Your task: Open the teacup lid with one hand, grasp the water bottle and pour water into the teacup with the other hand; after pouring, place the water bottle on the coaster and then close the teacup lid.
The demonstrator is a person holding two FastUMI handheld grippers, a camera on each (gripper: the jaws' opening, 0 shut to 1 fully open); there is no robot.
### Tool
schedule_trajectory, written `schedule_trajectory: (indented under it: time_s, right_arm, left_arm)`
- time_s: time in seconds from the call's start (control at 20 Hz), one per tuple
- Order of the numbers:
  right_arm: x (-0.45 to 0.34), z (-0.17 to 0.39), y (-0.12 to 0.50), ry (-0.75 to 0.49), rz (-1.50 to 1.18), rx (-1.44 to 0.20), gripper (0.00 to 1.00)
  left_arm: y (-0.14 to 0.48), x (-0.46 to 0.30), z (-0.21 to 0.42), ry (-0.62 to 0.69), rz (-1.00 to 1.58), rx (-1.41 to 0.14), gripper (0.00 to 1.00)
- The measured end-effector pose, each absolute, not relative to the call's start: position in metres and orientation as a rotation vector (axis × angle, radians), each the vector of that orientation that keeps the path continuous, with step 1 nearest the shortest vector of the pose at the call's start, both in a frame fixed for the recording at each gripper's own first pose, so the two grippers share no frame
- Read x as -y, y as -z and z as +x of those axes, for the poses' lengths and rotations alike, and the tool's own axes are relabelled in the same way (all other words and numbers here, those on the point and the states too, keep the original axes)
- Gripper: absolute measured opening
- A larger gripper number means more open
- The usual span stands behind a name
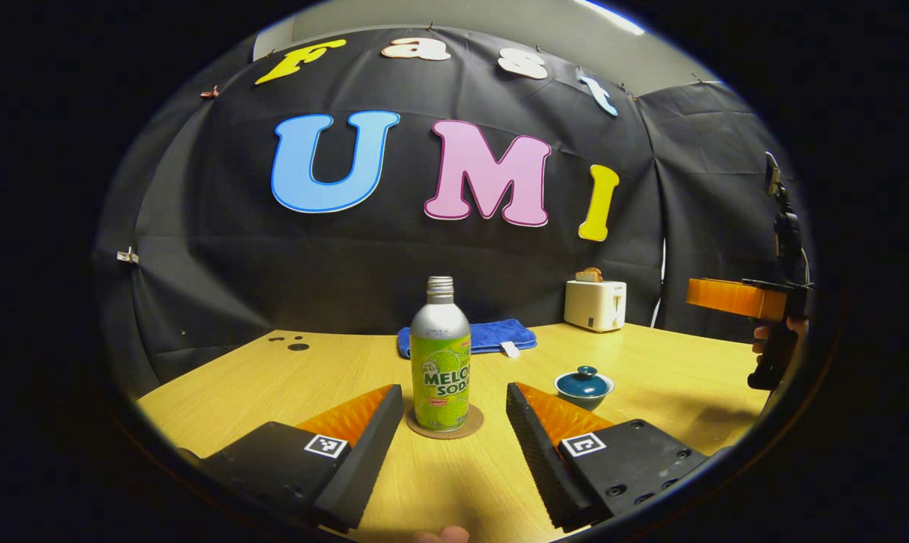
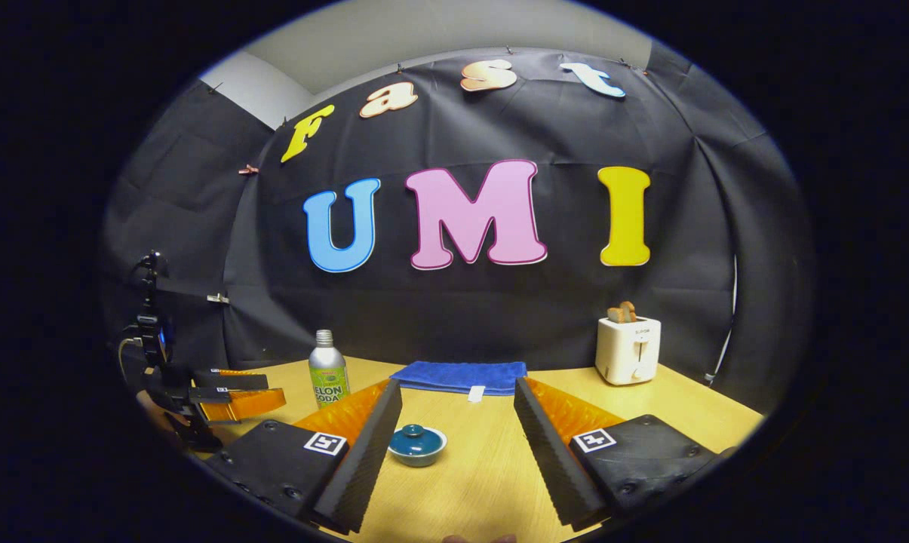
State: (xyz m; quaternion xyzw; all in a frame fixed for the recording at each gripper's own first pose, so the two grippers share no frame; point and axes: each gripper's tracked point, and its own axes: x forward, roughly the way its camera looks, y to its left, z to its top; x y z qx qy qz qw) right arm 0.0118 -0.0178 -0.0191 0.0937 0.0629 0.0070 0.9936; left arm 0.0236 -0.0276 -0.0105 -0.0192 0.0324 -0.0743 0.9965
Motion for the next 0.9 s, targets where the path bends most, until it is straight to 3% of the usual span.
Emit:
schedule_trajectory:
  time_s: [0.9]
  right_arm:
    - [0.034, 0.008, 0.04, 0.034, 0.209, -0.141, 0.93]
  left_arm:
    - [0.013, 0.031, 0.023, 0.143, -0.019, -0.068, 0.88]
